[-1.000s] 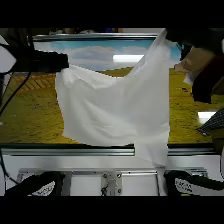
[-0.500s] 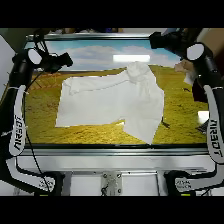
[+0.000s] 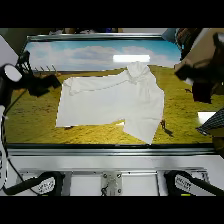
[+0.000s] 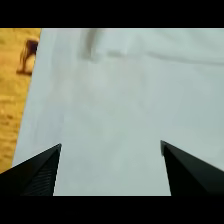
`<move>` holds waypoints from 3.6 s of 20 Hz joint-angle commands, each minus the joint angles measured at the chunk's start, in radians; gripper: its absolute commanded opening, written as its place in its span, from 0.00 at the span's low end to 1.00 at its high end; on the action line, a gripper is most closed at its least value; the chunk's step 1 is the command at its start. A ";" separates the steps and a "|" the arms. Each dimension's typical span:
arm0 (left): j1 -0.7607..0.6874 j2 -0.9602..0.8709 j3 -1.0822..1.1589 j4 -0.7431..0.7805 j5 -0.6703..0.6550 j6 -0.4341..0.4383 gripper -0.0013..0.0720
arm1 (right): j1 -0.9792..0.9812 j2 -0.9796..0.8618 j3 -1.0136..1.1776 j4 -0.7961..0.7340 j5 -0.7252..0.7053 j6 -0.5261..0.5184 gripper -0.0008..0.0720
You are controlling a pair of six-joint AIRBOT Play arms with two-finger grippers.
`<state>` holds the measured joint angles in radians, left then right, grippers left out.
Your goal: Fold the clothes and pants, and hang the long-sleeved shirts on hangers.
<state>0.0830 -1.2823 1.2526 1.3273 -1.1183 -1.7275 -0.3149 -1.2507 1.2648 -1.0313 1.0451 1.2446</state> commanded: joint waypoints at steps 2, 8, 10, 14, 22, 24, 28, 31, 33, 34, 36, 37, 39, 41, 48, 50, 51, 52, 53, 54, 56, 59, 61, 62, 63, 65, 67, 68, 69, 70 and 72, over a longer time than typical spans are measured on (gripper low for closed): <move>-0.054 0.183 -0.362 0.004 0.059 -0.062 0.99 | -0.137 0.021 -0.333 0.005 0.076 0.100 0.90; -0.151 0.277 -0.489 0.005 0.117 -0.088 0.99 | -0.140 -0.171 -0.407 0.201 -0.016 0.029 0.90; -0.164 0.276 -0.488 0.005 0.124 -0.090 0.99 | -0.122 -0.230 -0.407 0.282 -0.047 -0.001 0.90; -0.164 0.276 -0.488 0.006 0.137 -0.132 0.99 | -0.045 -0.288 -0.406 0.340 -0.118 -0.030 0.90; -0.079 0.282 -0.513 0.017 0.138 -0.307 0.91 | 0.027 -0.273 -0.402 0.336 -0.192 -0.068 0.03; -0.020 0.322 -0.607 0.016 0.167 -0.431 0.91 | 0.028 -0.250 -0.402 0.336 -0.192 -0.072 0.03; 0.079 0.410 -0.812 0.006 0.389 -0.720 0.91 | 0.028 -0.229 -0.402 0.336 -0.192 -0.072 0.03; 0.101 0.416 -0.893 0.005 0.537 -0.794 0.91 | 0.028 -0.229 -0.402 0.337 -0.180 -0.072 0.03; 0.108 0.361 -0.891 0.006 0.579 -0.797 0.91 | 0.028 -0.227 -0.402 0.337 -0.173 -0.072 0.03; 0.107 0.323 -0.879 0.006 0.583 -0.797 0.91 | 0.028 -0.225 -0.402 0.337 -0.172 -0.072 0.03; 0.094 0.241 -0.837 0.006 0.600 -0.793 0.91 | 0.028 -0.222 -0.402 0.337 -0.166 -0.072 0.03; 0.079 0.202 -0.811 0.006 0.615 -0.792 0.91 | 0.028 -0.219 -0.402 0.337 -0.166 -0.072 0.03; 0.038 0.131 -0.754 0.007 0.631 -0.785 0.91 | 0.028 -0.219 -0.402 0.337 -0.165 -0.072 0.03; -0.003 0.068 -0.702 0.008 0.629 -0.782 0.91 | 0.028 -0.219 -0.402 0.337 -0.162 -0.071 0.03; -0.040 0.037 -0.583 0.010 0.592 -0.731 0.02 | 0.027 -0.169 -0.389 0.336 -0.147 -0.072 0.03; -0.013 0.111 -0.531 0.009 0.592 -0.662 0.02 | 0.027 -0.109 -0.348 0.336 -0.146 -0.071 0.03; 0.005 0.163 -0.492 0.009 0.589 -0.623 0.02 | 0.027 -0.070 -0.311 0.336 -0.140 -0.071 0.03; 0.023 0.219 -0.447 0.008 0.587 -0.588 0.02 | 0.027 -0.031 -0.268 0.336 -0.129 -0.072 0.03; 0.034 0.275 -0.401 0.007 0.586 -0.565 0.02 | 0.027 0.015 -0.214 0.336 -0.113 -0.072 0.03; 0.042 0.339 -0.345 0.008 0.587 -0.546 0.02 | 0.027 0.061 -0.159 0.336 -0.095 -0.071 0.03; 0.044 0.459 -0.230 0.008 0.587 -0.508 0.02 | 0.027 0.166 -0.037 0.336 -0.073 -0.071 0.03; 0.044 0.622 -0.078 0.009 0.585 -0.455 0.02 | 0.027 0.339 0.138 0.336 -0.072 -0.071 0.03; 0.044 0.718 -0.002 0.009 0.582 -0.430 0.02 | 0.028 0.447 0.227 0.336 -0.085 -0.071 0.03; 0.044 0.760 0.034 0.009 0.574 -0.425 0.02 | 0.027 0.497 0.258 0.335 -0.100 -0.072 0.03; 0.044 0.798 0.060 0.009 0.568 -0.419 0.02 | 0.027 0.549 0.278 0.335 -0.127 -0.071 0.03; 0.044 0.864 0.096 0.010 0.560 -0.404 0.02 | 0.027 0.636 0.289 0.335 -0.187 -0.071 0.03; 0.045 0.909 0.112 0.018 0.542 -0.397 0.02 | 0.027 0.695 0.288 0.308 -0.203 -0.068 0.03; 0.045 0.923 0.103 0.019 0.542 -0.396 0.02 | 0.027 0.711 0.288 0.277 -0.197 -0.034 0.03; 0.045 0.929 0.084 0.037 0.531 -0.397 0.02 | 0.027 0.715 0.288 0.248 -0.179 0.013 0.03; 0.046 0.923 0.063 0.052 0.493 -0.397 0.02 | 0.027 0.711 0.288 0.216 -0.142 0.060 0.03; 0.047 0.876 0.002 0.066 0.401 -0.401 0.02 | 0.027 0.668 0.288 0.165 -0.032 0.158 0.03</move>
<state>0.1280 -0.3912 1.3033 1.3674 -0.6189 -2.1300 -0.2874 -0.5735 1.5478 -0.7864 0.9131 1.2732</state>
